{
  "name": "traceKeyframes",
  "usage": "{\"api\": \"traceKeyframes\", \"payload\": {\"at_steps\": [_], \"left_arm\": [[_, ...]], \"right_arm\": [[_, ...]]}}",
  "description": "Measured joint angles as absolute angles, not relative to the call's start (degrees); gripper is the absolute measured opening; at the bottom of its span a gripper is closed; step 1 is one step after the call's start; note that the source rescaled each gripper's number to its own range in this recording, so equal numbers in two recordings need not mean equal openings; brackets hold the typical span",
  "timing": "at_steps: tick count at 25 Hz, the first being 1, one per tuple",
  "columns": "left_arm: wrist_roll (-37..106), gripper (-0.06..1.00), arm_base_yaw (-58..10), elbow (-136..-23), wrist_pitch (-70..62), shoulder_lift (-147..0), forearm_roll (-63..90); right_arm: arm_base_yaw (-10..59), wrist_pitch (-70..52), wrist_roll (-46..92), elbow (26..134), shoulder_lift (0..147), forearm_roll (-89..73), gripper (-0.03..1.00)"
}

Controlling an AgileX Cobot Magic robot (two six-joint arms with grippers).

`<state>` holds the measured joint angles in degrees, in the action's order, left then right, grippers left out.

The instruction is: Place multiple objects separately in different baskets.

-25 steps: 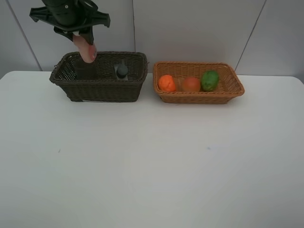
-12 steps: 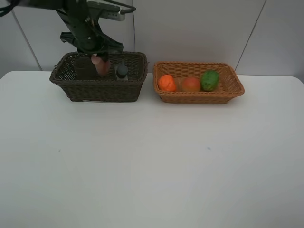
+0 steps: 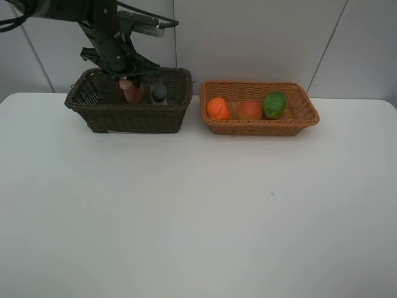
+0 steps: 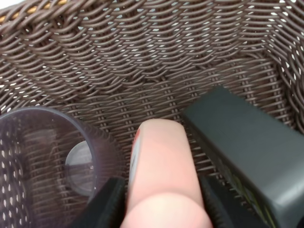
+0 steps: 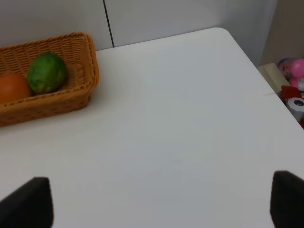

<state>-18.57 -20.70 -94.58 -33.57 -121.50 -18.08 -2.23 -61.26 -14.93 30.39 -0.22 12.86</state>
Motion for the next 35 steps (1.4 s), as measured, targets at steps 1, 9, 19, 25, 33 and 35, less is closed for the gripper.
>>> {"api": "traceKeyframes", "payload": {"at_steps": [1, 9, 19, 25, 33, 35], "left_arm": [[-18.6, 0.52, -20.7, -94.6, -33.6, -121.5, -18.2], [-18.6, 0.94, -21.2, -94.6, -35.2, -120.7, -18.5], [-18.6, 0.95, -20.2, -87.9, -41.1, -104.2, -16.7], [-18.5, 0.95, -16.5, -69.6, -41.3, -82.3, -16.6], [-18.4, 0.95, -16.1, -56.0, -50.1, -48.4, -14.6], [-17.3, 0.95, -16.2, -54.4, -53.9, -41.3, -13.4]], "right_arm": [[-2.2, -61.3, -14.9, 30.4, -0.2, 12.9, 1.0], [-2.2, -61.3, -14.9, 30.4, -0.2, 12.9, 1.0], [-2.2, -61.3, -14.9, 30.4, -0.2, 12.9, 1.0], [-2.2, -61.3, -14.9, 30.4, -0.2, 12.9, 1.0], [-2.2, -61.3, -14.9, 30.4, -0.2, 12.9, 1.0], [-2.2, -61.3, -14.9, 30.4, -0.2, 12.9, 1.0]]}}
